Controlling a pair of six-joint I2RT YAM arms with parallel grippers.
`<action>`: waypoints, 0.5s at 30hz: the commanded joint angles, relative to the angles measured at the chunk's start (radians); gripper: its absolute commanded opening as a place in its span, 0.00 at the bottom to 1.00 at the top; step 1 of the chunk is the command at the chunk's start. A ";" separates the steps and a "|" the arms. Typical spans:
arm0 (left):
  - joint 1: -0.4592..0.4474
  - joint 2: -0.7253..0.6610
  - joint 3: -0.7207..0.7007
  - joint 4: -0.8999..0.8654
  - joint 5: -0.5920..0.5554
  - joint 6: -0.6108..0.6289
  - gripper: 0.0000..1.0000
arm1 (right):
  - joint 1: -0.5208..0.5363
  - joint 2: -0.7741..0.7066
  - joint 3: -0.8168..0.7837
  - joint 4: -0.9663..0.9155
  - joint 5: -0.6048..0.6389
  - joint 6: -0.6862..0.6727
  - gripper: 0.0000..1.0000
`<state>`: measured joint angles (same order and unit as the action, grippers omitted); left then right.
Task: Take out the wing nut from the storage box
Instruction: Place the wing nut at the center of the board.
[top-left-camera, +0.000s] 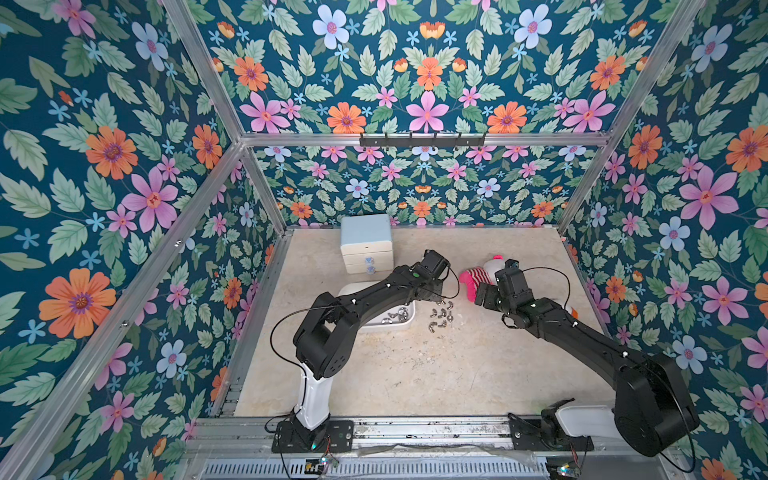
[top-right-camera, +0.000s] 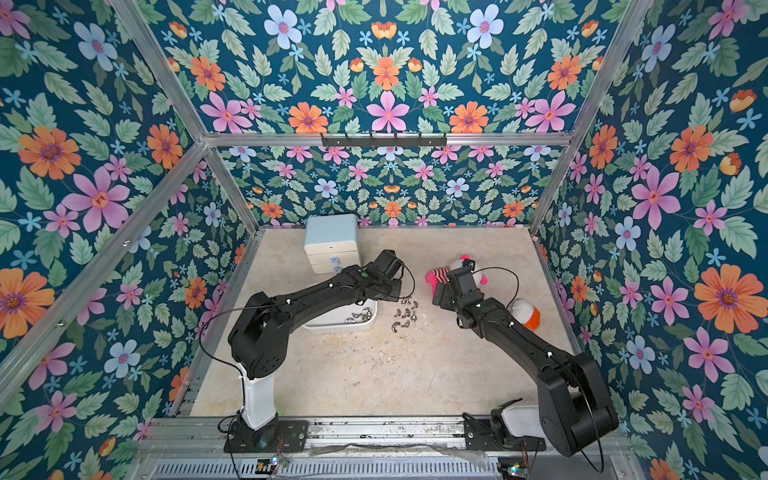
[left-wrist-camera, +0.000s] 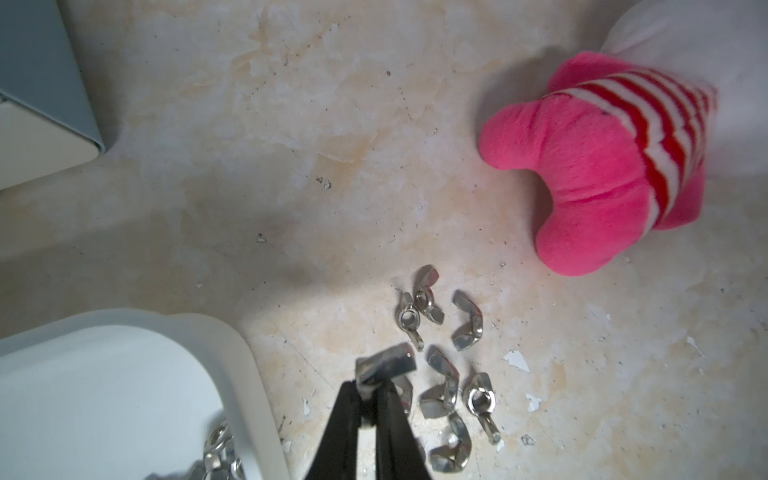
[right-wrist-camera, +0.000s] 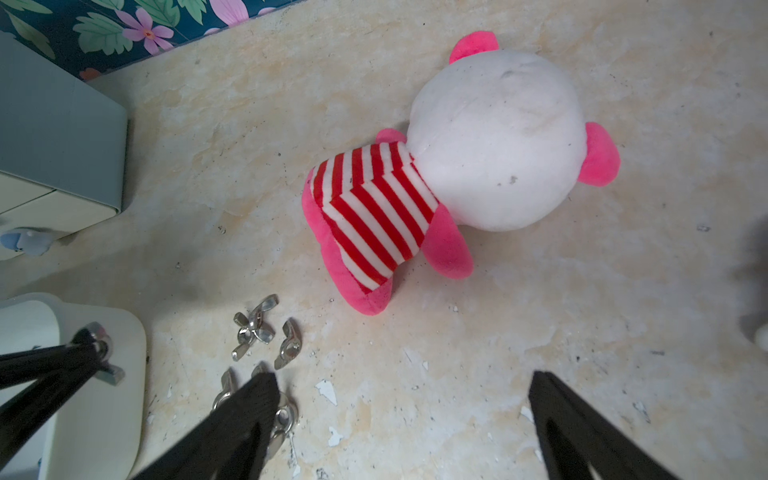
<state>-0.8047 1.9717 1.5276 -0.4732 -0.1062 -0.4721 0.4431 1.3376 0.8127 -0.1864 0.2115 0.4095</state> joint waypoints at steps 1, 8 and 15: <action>0.001 0.019 0.009 -0.016 0.012 0.000 0.11 | 0.000 -0.003 -0.003 -0.001 0.013 0.009 0.99; -0.001 0.069 0.020 -0.016 0.013 -0.007 0.11 | 0.002 0.005 -0.006 0.008 0.006 0.010 0.99; -0.002 0.129 0.053 -0.016 0.027 -0.005 0.11 | 0.000 0.002 -0.012 0.010 0.007 0.010 0.99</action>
<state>-0.8055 2.0872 1.5669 -0.4812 -0.0879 -0.4732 0.4431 1.3407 0.8062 -0.1841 0.2108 0.4095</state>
